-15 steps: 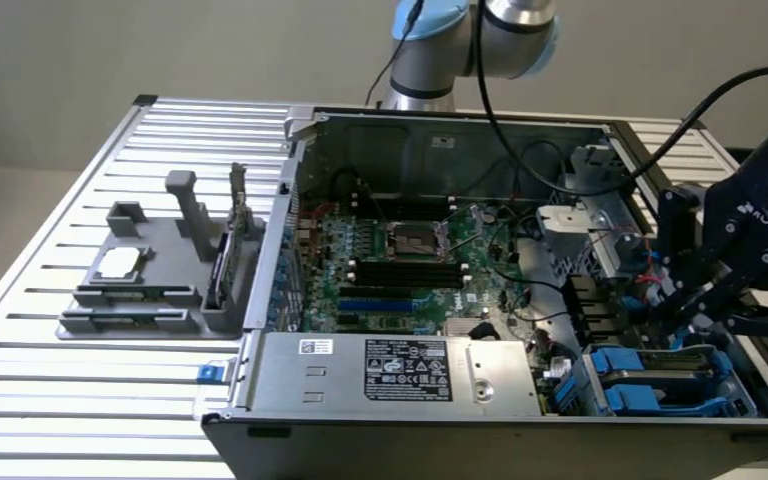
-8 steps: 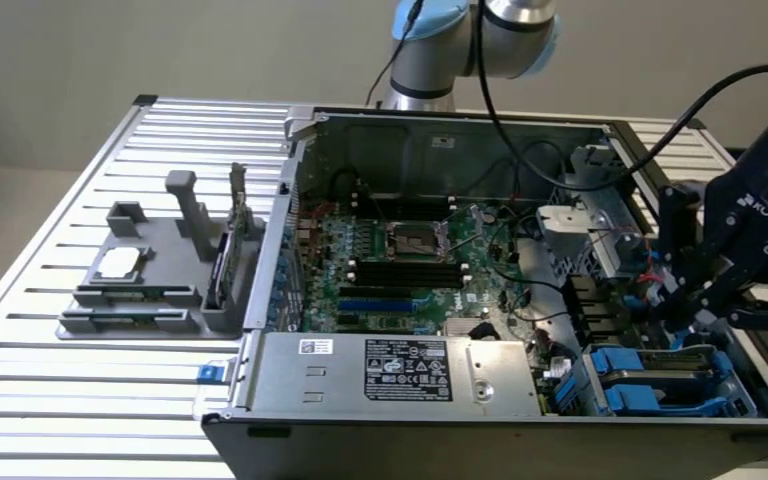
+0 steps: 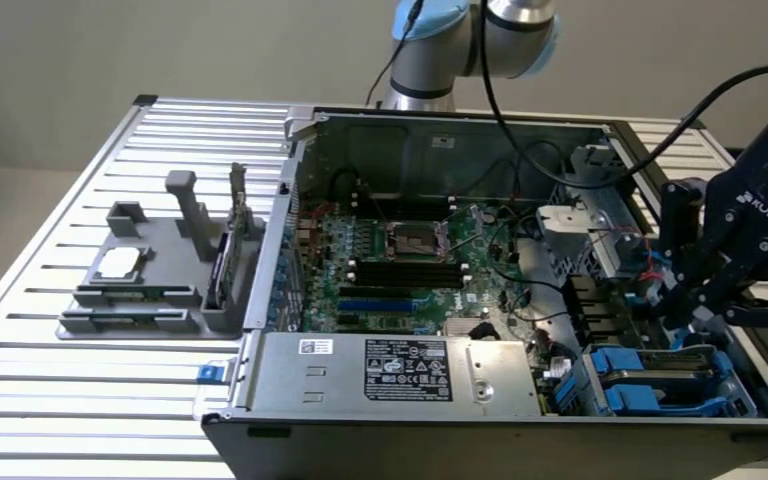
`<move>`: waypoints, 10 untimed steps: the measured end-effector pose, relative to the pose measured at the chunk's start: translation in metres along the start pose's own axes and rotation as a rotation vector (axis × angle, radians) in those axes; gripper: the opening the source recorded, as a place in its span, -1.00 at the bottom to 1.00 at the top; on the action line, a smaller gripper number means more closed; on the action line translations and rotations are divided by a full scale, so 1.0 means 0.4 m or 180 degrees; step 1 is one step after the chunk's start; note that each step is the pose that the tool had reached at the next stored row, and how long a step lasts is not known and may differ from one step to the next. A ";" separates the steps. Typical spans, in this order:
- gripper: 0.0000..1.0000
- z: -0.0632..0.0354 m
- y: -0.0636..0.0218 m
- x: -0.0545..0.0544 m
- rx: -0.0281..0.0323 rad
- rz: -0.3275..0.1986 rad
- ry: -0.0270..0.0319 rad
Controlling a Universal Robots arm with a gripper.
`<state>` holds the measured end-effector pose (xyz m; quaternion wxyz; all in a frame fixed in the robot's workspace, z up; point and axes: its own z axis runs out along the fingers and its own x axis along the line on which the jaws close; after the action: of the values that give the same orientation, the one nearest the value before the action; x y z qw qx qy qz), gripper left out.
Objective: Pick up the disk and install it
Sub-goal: 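Insert the first disk wire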
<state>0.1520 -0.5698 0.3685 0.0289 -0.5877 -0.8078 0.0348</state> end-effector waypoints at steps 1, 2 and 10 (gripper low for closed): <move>-0.67 0.000 0.003 0.000 0.0001 0.0011 0.0000; -0.67 0.000 0.007 0.000 0.0002 0.0017 0.0000; -0.67 0.000 0.050 -0.011 0.0071 0.0036 0.0000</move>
<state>0.1722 -0.5680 0.3667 0.0353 -0.5920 -0.8040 0.0439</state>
